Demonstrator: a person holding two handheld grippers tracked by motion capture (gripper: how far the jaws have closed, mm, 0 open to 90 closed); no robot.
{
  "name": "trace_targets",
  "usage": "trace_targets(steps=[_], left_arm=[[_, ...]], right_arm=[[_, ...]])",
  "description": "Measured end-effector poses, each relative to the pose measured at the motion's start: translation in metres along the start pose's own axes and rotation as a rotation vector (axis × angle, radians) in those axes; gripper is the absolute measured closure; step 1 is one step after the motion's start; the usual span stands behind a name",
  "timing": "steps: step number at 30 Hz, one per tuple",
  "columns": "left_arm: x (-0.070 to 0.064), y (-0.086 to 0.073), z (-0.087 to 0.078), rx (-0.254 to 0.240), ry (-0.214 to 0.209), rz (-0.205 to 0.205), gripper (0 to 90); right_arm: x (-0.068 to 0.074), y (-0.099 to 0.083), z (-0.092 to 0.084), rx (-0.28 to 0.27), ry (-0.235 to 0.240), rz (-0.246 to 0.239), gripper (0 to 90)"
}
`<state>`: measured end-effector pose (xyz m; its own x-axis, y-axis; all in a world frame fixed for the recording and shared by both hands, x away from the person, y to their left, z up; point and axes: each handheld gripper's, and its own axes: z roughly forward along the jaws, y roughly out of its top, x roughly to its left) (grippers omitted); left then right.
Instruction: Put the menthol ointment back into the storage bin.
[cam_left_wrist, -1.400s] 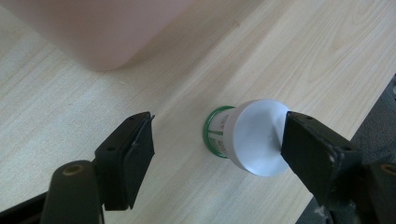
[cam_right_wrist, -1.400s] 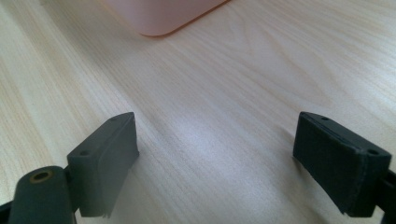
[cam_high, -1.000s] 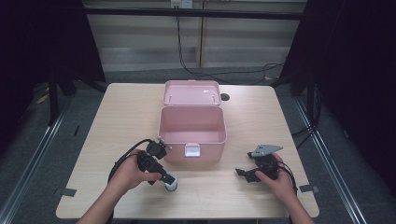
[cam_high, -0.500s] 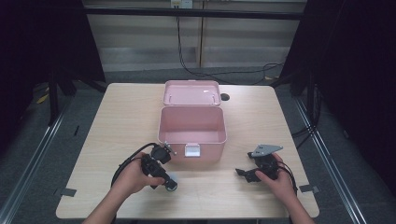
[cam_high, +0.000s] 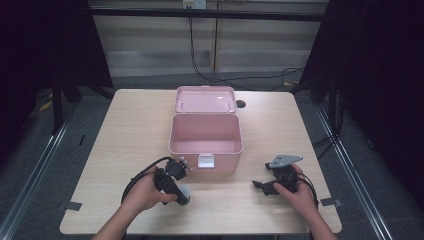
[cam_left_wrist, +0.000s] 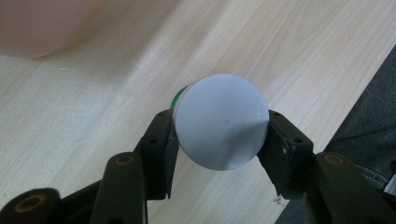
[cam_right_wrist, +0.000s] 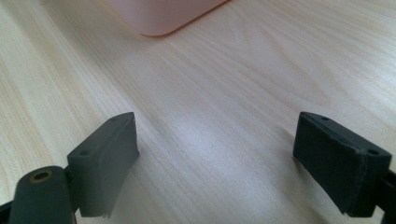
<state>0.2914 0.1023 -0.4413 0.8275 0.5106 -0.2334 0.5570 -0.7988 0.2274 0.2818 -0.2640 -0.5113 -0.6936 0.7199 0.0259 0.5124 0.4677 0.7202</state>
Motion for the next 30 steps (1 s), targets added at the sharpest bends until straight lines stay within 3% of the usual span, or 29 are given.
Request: trace_targets(steps=[6, 30], left_arm=[[-0.0001, 0.0006, -0.0006, 0.003, 0.009, 0.021, 49.8], [-0.0017, 0.0061, -0.0014, -0.027, -0.019, 0.037, 46.6]], right_arm=[[0.0000, 0.0000, 0.0000, 0.000, 0.000, 0.000, 13.3], [0.0000, 0.0000, 0.0000, 0.000, 0.000, 0.000, 13.2]])
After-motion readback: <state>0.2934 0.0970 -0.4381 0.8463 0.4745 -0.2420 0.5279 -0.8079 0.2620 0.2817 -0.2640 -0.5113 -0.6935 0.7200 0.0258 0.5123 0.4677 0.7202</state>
